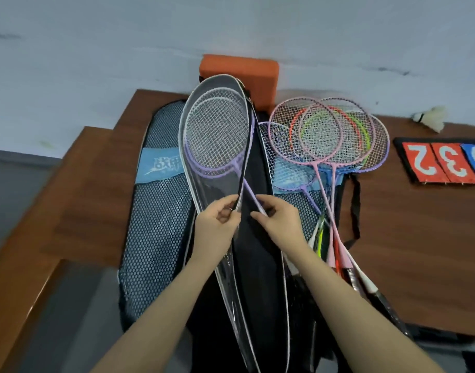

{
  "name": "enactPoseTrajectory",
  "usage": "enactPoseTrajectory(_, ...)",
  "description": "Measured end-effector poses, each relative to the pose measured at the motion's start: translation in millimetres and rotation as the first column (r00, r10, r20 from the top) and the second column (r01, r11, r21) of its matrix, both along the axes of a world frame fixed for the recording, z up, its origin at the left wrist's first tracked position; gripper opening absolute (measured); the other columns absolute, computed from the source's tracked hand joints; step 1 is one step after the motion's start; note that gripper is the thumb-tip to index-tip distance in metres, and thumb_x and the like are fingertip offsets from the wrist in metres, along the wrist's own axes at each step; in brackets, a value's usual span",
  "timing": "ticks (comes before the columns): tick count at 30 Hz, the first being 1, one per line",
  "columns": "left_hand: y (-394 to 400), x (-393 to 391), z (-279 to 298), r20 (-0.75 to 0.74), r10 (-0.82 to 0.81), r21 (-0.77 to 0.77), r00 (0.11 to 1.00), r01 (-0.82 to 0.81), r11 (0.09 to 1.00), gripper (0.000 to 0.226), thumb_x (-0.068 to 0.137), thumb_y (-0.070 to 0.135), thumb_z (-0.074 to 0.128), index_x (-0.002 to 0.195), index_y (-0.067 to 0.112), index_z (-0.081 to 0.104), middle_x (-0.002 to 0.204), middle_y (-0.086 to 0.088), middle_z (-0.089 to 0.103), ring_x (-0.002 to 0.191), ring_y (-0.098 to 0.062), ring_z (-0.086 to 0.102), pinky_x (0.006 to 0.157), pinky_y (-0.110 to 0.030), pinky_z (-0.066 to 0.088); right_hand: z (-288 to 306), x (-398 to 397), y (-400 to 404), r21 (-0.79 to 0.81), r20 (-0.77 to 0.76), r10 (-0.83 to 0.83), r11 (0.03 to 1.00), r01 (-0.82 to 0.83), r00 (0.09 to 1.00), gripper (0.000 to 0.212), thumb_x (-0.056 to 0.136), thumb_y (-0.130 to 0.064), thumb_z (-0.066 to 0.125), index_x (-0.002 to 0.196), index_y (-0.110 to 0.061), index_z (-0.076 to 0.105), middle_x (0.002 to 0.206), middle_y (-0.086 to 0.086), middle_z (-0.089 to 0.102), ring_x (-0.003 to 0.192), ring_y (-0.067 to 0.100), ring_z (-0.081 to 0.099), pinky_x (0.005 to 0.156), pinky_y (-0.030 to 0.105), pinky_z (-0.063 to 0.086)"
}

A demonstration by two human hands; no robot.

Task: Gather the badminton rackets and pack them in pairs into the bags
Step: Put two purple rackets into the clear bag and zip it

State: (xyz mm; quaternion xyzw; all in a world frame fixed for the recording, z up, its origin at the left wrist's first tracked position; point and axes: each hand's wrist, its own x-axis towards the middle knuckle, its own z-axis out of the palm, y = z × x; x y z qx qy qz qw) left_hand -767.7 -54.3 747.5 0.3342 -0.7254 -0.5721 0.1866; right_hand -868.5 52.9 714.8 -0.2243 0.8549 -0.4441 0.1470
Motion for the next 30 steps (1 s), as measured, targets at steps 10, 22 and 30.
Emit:
enactPoseTrajectory(10, -33.9, -6.7, -8.0, -0.037, -0.024, 0.073, 0.999, 0.027, 0.997, 0.032, 0.082, 0.002, 0.062, 0.112, 0.012, 0.066, 0.103, 0.002, 0.069, 0.091, -0.003, 0.065, 0.085, -0.017, 0.051, -12.4, -8.5, -35.7, 0.157, -0.023, 0.061, 0.986, -0.057, 0.998, 0.030, 0.080, -0.018, 0.068, 0.110, -0.017, 0.066, 0.101, -0.001, 0.070, 0.088, 0.014, 0.064, 0.088, 0.035, 0.050)
enactPoseTrajectory(22, 10.8, -0.1, -48.8, 0.407, -0.324, -0.323, 0.854, 0.467, 0.823, 0.075, 0.077, 0.032, 0.069, 0.139, 0.010, 0.034, 0.121, -0.012, 0.045, 0.111, -0.031, 0.042, 0.096, -0.041, 0.039, -8.1, 46.1, 75.7, 0.240, 0.012, 0.080, 0.968, -0.081, 0.997, 0.034, 0.082, -0.025, 0.069, 0.115, -0.019, 0.064, 0.095, -0.005, 0.063, 0.085, 0.012, 0.058, 0.083, 0.037, 0.050)
enactPoseTrajectory(30, 71.7, 67.0, -49.7, 0.580, -0.131, -0.429, 0.804, 0.438, 0.790, 0.088, 0.078, 0.046, 0.062, 0.145, 0.016, 0.013, 0.132, -0.012, 0.029, 0.118, -0.030, 0.032, 0.102, -0.038, 0.028, -7.2, 78.8, 135.1, 0.280, 0.130, 0.273, 0.912, -0.299, 0.953, 0.068, 0.078, -0.047, 0.067, 0.138, -0.034, 0.038, 0.123, -0.007, 0.058, 0.103, 0.012, 0.058, 0.094, 0.039, 0.045)
